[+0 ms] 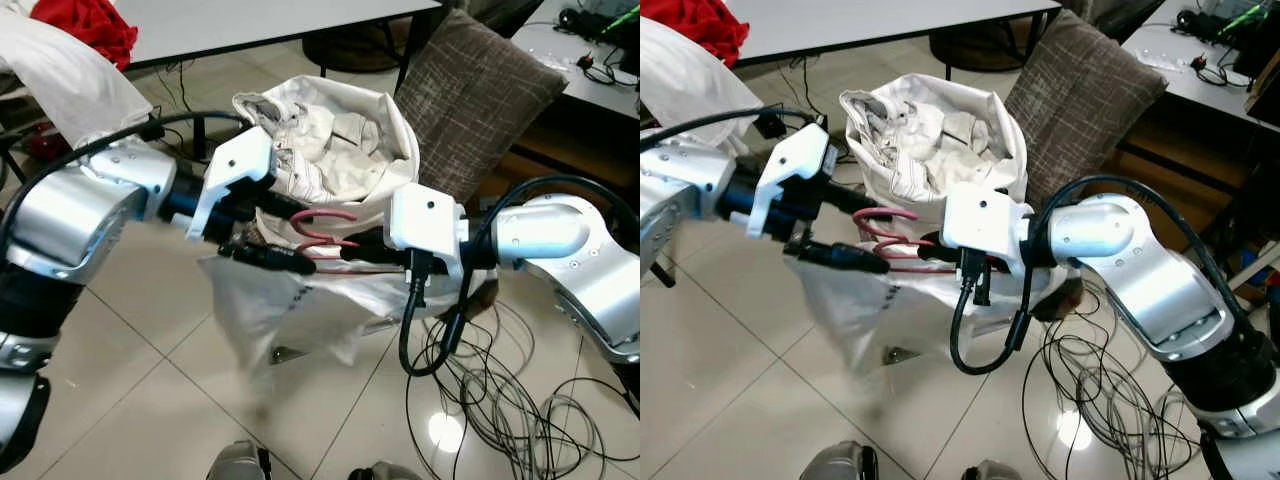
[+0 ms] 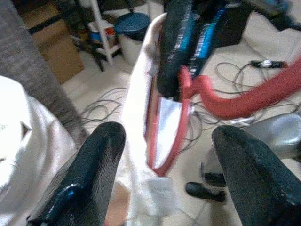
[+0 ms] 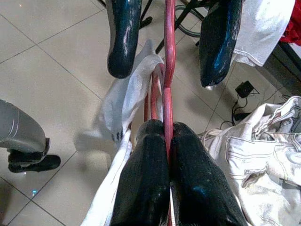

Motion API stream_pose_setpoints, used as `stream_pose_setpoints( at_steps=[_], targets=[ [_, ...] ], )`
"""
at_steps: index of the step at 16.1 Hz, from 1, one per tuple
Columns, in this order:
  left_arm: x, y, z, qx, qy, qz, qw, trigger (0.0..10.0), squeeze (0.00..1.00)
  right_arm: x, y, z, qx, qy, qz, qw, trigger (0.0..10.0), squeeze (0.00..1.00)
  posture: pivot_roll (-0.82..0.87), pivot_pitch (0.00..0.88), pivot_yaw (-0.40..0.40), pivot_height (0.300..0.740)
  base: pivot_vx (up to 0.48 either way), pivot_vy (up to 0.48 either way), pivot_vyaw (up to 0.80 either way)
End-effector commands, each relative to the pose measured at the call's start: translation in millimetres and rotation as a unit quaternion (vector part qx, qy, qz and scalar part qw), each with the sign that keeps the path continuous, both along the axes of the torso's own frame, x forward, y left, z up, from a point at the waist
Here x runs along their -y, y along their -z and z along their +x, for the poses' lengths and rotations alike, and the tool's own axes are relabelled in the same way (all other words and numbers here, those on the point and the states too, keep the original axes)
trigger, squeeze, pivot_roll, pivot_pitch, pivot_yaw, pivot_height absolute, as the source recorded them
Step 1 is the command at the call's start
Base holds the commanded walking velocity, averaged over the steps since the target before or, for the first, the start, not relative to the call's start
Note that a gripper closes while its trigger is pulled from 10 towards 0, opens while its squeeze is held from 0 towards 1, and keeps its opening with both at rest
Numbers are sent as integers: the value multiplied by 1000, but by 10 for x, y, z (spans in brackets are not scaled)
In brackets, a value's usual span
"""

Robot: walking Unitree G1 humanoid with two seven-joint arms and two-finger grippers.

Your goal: Hang hanger

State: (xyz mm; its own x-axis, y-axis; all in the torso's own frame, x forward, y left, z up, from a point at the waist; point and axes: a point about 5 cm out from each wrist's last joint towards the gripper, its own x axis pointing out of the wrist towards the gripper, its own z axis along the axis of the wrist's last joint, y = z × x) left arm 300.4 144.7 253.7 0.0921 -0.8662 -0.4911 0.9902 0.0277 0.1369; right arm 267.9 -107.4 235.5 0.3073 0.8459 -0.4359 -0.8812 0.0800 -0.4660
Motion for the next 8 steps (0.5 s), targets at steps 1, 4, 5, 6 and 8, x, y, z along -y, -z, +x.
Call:
stream_pose_setpoints(
  at_steps=[1, 4, 5, 6, 8],
  targets=[
    [33, -18, 29, 17, -1, 17, 1000, 4667, 0, -8, -49, 15, 14, -5, -6, 1000, 10000, 0, -16, 38, -32, 740, 0, 0, 0],
    [67, -4, 53, 18, 0, 16, 1000, 1725, 0, -22, -45, 20, 17, -7, -10, 1000, 10000, 0, -18, 32, -30, 740, 0, 0, 0],
    [79, 5, 56, 19, 3, 18, 1000, 1765, 0, -28, -44, 21, 17, -8, -12, 1000, 10000, 0, -20, 30, -28, 740, 0, 0, 0],
    [82, 7, 58, 19, 3, 19, 1000, 1765, 0, -29, -43, 21, 17, -8, -12, 1000, 10000, 0, -20, 30, -28, 740, 0, 0, 0],
    [122, 16, 50, 17, 13, 17, 1000, 118, 0, -41, -40, 21, 19, -8, -14, 1000, 10000, 0, -21, 28, -28, 740, 0, 0, 0]
  ],
)
